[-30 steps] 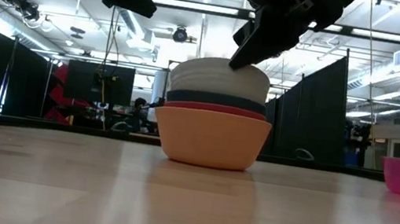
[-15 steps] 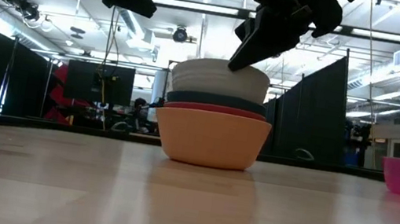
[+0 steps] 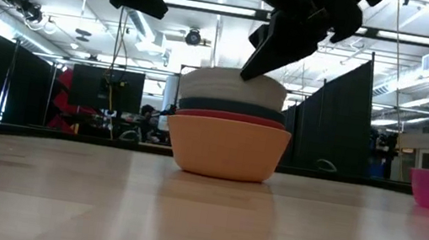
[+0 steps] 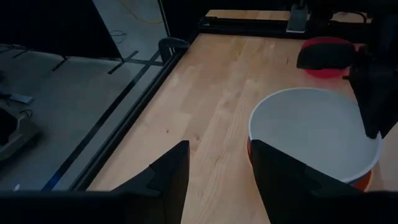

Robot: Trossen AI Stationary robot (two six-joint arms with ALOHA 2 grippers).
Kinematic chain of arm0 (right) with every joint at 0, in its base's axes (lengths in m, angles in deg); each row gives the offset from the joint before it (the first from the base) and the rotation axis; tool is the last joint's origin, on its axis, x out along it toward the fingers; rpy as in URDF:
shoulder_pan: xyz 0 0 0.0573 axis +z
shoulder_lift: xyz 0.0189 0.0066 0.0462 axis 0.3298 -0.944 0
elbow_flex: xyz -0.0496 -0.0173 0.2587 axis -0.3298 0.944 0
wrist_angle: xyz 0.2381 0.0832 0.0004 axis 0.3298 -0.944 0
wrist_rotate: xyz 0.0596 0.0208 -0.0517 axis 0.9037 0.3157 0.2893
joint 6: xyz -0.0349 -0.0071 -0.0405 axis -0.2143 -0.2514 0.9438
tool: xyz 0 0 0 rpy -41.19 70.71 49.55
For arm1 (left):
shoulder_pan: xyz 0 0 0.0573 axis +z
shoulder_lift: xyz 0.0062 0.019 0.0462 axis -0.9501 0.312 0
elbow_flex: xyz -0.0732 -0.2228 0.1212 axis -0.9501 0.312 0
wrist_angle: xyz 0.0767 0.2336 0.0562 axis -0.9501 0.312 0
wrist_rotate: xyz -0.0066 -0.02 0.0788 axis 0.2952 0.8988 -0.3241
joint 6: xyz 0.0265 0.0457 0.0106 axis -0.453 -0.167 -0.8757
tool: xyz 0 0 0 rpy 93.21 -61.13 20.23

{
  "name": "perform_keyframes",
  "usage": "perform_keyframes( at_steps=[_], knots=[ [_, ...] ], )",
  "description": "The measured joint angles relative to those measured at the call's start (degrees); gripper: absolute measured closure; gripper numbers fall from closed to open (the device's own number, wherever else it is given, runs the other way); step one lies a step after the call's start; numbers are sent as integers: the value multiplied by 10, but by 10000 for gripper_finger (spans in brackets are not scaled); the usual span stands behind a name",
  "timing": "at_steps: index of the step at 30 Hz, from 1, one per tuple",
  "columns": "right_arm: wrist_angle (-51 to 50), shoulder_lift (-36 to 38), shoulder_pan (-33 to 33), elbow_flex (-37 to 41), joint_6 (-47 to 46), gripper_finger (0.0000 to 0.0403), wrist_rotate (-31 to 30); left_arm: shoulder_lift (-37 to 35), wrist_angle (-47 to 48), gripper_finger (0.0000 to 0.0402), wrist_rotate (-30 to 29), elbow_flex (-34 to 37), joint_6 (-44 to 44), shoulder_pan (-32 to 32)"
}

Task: Nest bowls inside each other
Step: Stack the white bowl on top of the blue bowl

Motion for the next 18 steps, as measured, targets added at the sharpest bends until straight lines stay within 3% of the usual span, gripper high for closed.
perform_keyframes(
  at_steps=[18],
  knots=[
    [18, -24, -9, 0, -11, 365, 2, 1, 5, 243, 0, 0, 2, 0]
  ],
)
